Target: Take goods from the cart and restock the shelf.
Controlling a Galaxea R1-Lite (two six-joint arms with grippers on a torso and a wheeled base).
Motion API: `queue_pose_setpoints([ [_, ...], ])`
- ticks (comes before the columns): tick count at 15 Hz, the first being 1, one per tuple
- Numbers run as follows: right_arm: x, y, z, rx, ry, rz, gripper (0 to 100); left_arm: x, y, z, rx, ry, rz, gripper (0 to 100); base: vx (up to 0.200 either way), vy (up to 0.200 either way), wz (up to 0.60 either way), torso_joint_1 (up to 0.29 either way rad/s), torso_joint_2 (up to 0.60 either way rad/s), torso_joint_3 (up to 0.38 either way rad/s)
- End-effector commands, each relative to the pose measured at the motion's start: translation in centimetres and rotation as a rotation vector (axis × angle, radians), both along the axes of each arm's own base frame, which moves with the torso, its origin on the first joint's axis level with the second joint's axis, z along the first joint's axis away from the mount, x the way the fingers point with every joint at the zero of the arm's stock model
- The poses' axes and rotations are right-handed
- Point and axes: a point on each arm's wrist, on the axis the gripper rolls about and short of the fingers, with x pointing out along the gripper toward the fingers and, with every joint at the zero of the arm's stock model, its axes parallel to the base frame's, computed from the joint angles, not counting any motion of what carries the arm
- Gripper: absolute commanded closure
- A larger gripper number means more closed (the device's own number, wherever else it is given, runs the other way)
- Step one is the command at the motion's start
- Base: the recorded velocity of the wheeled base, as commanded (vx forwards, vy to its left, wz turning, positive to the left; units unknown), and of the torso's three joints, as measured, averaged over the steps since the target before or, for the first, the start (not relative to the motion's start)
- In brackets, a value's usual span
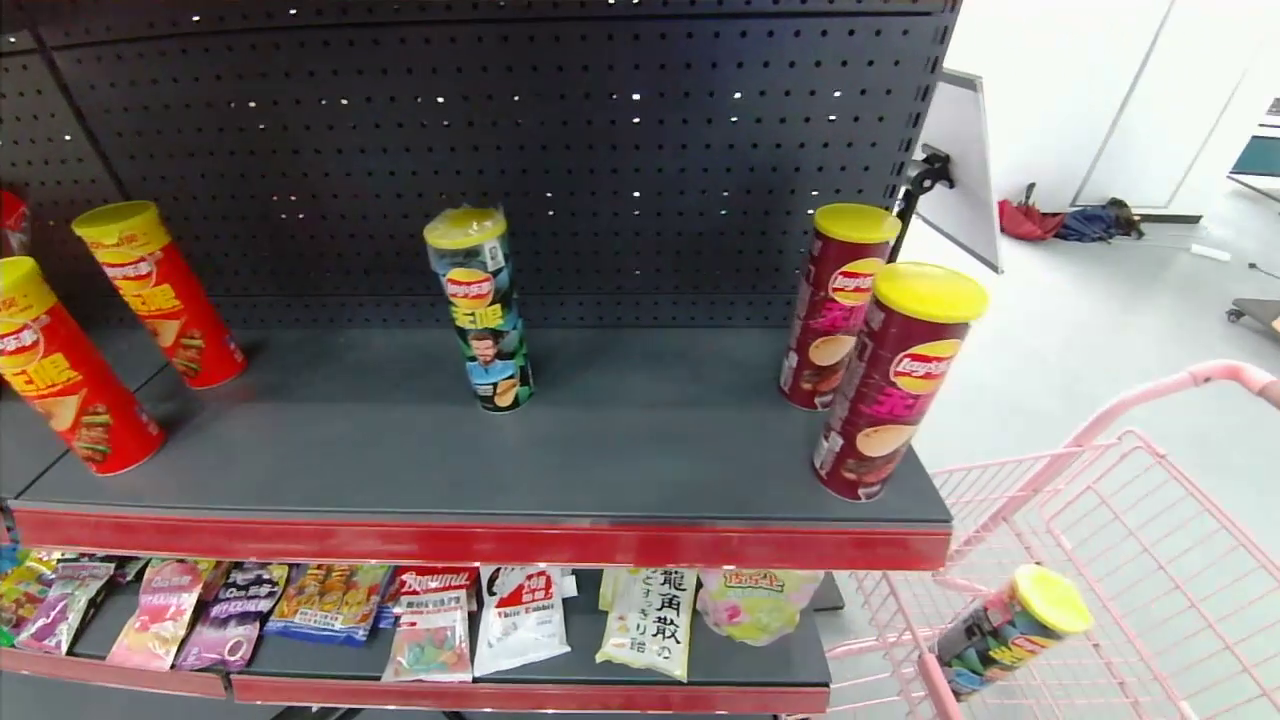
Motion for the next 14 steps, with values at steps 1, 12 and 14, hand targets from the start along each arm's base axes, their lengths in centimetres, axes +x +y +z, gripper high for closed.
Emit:
queue_pose_setpoints([
  [1,0.01,0.0,-0.01,0.0,0.002,0.0,0,0.01,0.0,0.01,0.001,0.0,0.0,0,0.0,0.0,-0.6,0.002,0.01,0.002],
  [12,0.0,0.0,-0.01,0.002,0.001,0.0,0,0.01,0.0,0.01,0.001,0.0,0.0,0,0.0,0.0,-0.27,-0.003,0.01,0.004],
  [14,0.0,0.0,-0.01,0.002,0.001,0.0,0,0.01,0.0,0.01,0.001,0.0,0.0,0,0.0,0.0,0.0,-0.134,0.32,0.186],
])
